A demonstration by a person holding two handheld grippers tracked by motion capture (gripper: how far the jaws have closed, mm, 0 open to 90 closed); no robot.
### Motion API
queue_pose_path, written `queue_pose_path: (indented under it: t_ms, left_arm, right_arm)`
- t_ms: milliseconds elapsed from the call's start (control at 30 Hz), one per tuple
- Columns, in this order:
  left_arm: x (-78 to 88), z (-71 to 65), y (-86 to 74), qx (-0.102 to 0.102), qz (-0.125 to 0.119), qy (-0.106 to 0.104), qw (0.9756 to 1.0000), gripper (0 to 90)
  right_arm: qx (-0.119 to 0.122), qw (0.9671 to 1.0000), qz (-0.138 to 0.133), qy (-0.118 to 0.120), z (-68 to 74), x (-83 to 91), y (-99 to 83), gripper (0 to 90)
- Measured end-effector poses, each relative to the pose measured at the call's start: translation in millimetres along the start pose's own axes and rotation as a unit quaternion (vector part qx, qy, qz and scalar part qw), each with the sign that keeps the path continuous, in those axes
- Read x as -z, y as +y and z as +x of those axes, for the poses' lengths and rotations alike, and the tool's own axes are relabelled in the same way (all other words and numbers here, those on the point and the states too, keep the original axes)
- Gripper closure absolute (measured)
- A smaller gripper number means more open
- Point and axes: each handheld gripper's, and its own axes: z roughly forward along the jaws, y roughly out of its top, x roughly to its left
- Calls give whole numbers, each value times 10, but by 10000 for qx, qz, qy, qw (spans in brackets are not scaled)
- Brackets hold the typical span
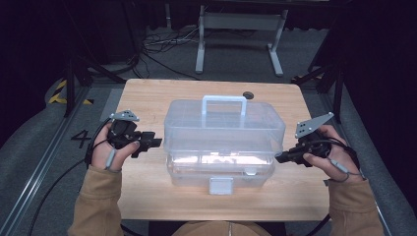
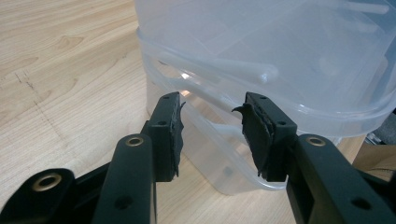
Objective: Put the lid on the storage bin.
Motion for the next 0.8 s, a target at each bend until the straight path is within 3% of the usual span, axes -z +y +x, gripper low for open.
queue_pose_path:
  t_ms: [800]
  left_arm:
    - [-39,7,-5,9,113,-23,9999,572]
  right_arm:
    - [135,9986,510,74,-7,-124,-16,900]
